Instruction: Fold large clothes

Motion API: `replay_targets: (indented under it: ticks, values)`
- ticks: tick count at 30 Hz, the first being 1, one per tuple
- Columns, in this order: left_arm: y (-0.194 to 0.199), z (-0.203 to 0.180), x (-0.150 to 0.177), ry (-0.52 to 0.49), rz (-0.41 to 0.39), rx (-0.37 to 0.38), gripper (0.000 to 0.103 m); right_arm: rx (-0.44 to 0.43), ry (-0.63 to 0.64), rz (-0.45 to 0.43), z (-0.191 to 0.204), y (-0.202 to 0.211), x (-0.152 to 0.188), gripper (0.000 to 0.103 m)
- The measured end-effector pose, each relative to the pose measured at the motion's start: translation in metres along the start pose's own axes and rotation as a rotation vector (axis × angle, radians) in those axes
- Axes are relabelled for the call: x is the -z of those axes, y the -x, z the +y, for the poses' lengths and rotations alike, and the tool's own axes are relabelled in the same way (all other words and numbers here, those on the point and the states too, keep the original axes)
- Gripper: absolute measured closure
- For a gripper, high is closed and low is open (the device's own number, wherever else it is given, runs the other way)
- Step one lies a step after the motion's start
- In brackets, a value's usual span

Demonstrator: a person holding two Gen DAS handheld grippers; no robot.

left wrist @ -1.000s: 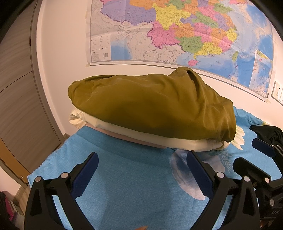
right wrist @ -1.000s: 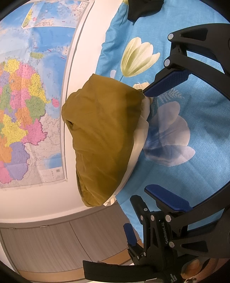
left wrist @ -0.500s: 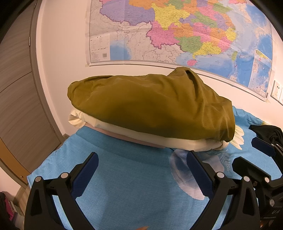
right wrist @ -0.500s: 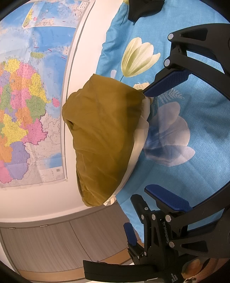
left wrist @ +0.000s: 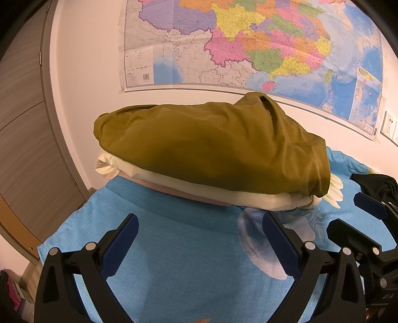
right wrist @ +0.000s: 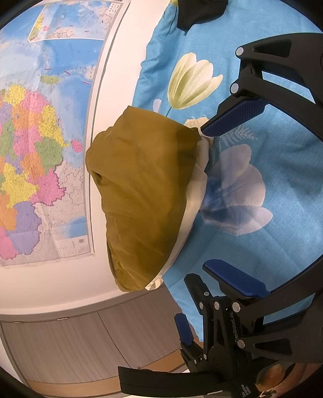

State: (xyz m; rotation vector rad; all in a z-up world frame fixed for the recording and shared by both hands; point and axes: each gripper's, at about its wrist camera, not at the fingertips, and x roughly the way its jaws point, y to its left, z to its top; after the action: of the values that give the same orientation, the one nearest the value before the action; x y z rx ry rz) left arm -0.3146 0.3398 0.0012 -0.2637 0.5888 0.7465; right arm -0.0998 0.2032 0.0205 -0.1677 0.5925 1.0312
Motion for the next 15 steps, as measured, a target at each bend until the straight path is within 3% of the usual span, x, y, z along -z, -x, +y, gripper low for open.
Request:
replay_targets:
  ticks: [15]
  values:
    - [-0.0012,-0.0009,0.0038,0.002,0.007,0.0,0.007,-0.002,-0.004,0.001,-0.0005,-0.0004,0.0027,0.005]
